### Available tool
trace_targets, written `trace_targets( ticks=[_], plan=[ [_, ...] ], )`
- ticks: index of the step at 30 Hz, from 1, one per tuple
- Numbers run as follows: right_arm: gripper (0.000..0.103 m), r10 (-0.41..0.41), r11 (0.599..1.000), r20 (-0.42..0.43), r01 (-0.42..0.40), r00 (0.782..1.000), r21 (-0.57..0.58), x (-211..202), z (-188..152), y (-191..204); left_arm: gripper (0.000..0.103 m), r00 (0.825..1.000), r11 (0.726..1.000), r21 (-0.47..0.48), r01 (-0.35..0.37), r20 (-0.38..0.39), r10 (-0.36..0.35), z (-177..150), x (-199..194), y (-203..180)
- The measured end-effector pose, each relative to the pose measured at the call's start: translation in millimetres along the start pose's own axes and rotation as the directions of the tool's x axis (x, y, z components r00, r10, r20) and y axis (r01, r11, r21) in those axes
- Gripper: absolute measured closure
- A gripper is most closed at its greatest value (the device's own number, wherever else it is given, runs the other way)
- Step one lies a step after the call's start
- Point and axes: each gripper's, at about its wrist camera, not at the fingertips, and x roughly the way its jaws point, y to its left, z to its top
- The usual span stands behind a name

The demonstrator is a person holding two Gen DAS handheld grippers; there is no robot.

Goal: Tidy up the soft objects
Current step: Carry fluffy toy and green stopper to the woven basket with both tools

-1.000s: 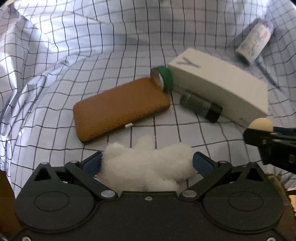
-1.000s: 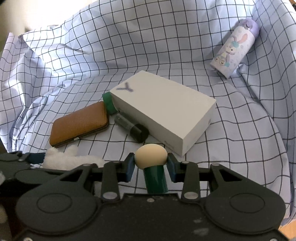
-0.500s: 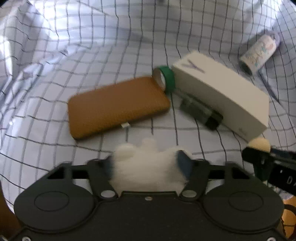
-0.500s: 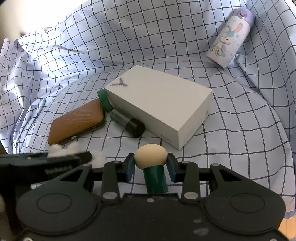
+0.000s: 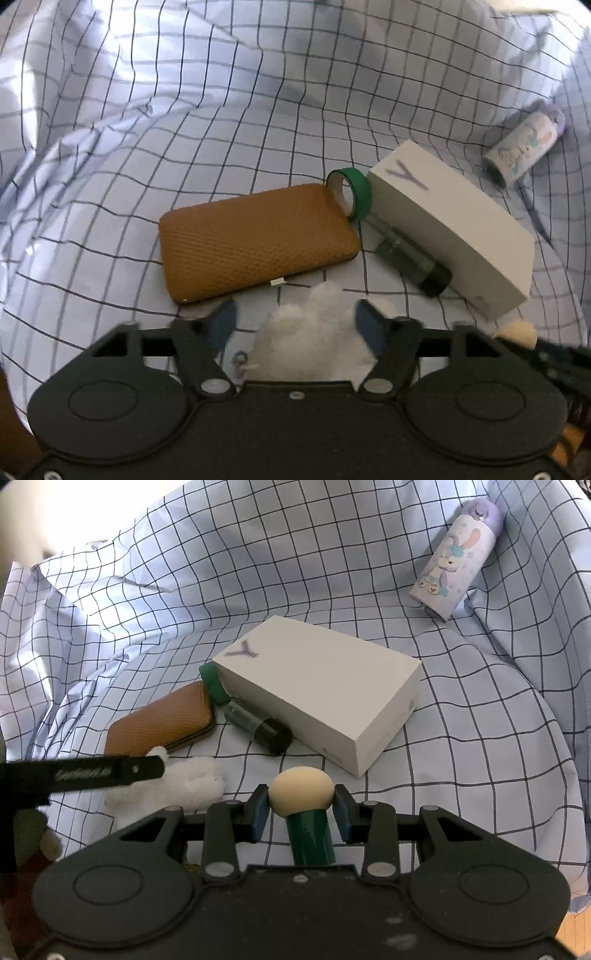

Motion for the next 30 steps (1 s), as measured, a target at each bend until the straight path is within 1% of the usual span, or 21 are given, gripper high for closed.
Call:
trace_targets(
  ticks=[1,3,5,7,9,11,13,16,19,21,22,23,25,30],
  plan=[
    [0.066,0.001,1.000,-0.001,-0.001,1.000,0.001,0,0,-1,0.027,1.000,1.000,0.020,0.005,0.009,-0.006,-2,-4,0],
    [0.066,0.001,1.000,-0.001,-0.001,1.000,0.002,0,0,-1,0.026,1.000,0.996,0.084,0.019,0.023,-0.021,-5,-9,-3],
    [0.066,0.003,1.000,-0.001,-0.003,1.000,-0.001,0,1,-1,0.026,0.999,0.983,0.182,0.017,0.023,-0.022,-9,-11,-9],
    [0.066,0.004,1.000,0.001,-0.004,1.000,-0.003,-1,1,-1,0.025,1.000,0.959,0.284,0.005,0.019,-0.010,-12,-9,-17],
    [0.066,0.003,1.000,0.000,-0.003,1.000,0.001,-1,1,-1,0.025,1.000,0.928,0.372,-0.020,0.026,0.011,-16,-6,-23],
    [0.066,0.004,1.000,-0.005,-0.004,1.000,0.006,1,1,-1,0.025,0.999,0.901,0.433,-0.038,0.033,0.027,-19,-1,-29],
    [0.066,0.007,1.000,-0.012,-0.007,1.000,0.005,3,0,0,0.025,1.000,0.883,0.468,-0.027,0.017,0.022,-21,6,-32],
    [0.066,0.010,1.000,-0.018,-0.010,1.000,-0.003,4,0,1,0.024,1.000,0.869,0.493,0.029,-0.025,-0.019,-21,13,-35],
    [0.066,0.010,1.000,-0.021,-0.011,1.000,-0.005,5,0,2,0.024,0.998,0.865,0.499,0.052,-0.053,-0.030,-19,20,-35],
    [0.066,0.012,1.000,-0.022,-0.012,1.000,0.000,6,1,2,0.030,0.997,0.862,0.503,0.068,-0.067,-0.040,-19,23,-36],
    [0.066,0.012,1.000,-0.022,-0.012,1.000,0.002,6,1,2,0.036,0.995,0.862,0.499,0.088,-0.077,-0.057,-19,22,-36],
    [0.066,0.012,1.000,-0.023,-0.012,1.000,0.004,6,1,2,0.039,0.995,0.864,0.495,0.089,-0.074,-0.060,-19,21,-36],
    [0.066,0.012,1.000,-0.023,-0.012,1.000,0.004,7,2,2,0.041,0.995,0.870,0.485,0.092,-0.073,-0.064,-18,21,-35],
    [0.066,0.009,1.000,-0.015,-0.009,1.000,0.003,5,2,3,0.048,0.997,0.907,0.416,0.073,-0.050,-0.057,-15,17,-32]
  ],
)
